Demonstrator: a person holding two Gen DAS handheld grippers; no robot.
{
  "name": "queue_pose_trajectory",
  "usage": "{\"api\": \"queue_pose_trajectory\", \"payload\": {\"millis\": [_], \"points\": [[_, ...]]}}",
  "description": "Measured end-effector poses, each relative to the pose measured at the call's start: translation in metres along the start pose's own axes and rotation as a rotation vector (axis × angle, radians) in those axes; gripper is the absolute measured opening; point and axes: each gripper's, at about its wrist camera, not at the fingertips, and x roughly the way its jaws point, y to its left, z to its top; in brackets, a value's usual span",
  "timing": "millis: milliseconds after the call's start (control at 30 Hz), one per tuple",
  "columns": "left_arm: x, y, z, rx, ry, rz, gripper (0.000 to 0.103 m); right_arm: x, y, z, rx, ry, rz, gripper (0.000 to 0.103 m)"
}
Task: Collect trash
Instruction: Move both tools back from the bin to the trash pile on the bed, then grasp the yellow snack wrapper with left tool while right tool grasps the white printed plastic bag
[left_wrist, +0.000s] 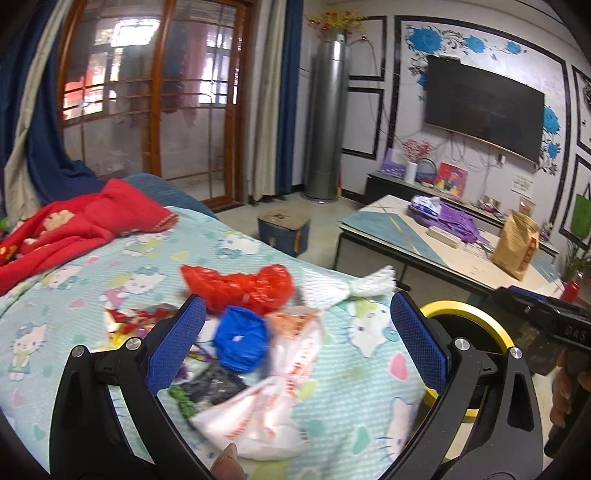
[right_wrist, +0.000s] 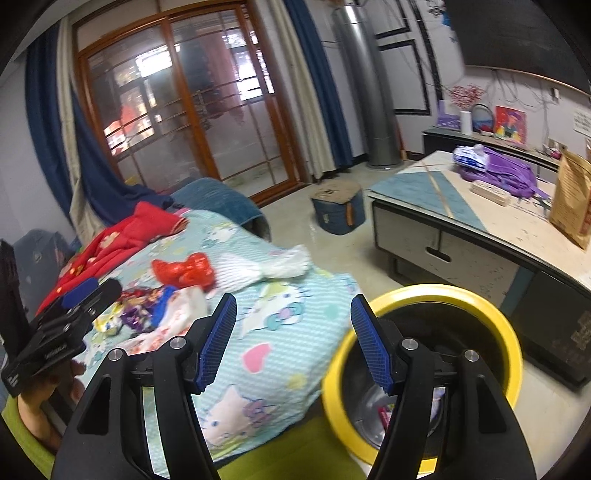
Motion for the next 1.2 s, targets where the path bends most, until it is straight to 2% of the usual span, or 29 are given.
{"api": "queue_pose_trajectory", "payload": {"millis": [267,667,700,767,967,1067,1200], "points": [[-0.011,0.030,0.002,-0.029,-0.033,0.067,0.092,0.015,0.041,-0.003,-0.046,0.040,0.058,0.062],[-0.021,0.097,-0.003,-0.133,-0.013,0.173,0.092,0.051,0.109,-0.016,-0.086,0.145,0.156,0.063],[-0.021,0.104,-0.004,-0.142,-0.006,0.180,0.092,0.054,0.114,-0.017,-0.088,0.156,0.165,0.064],[-0.022,0.115,-0.005,-0.159,-0.001,0.195,0.092,0.060,0.124,-0.021,-0.088,0.168,0.172,0.074],[-0.021,0.148,-0.014,-0.207,0.034,0.242,0.092,0.079,0.149,-0.030,-0.095,0.228,0.197,0.075],[-0.017,0.161,-0.022,-0.231,0.060,0.248,0.092,0.095,0.156,-0.036,-0.077,0.281,0.196,0.075],[-0.003,0.177,-0.038,-0.271,0.118,0.205,0.092,0.110,0.156,-0.040,-0.027,0.334,0.200,0.075]]}}
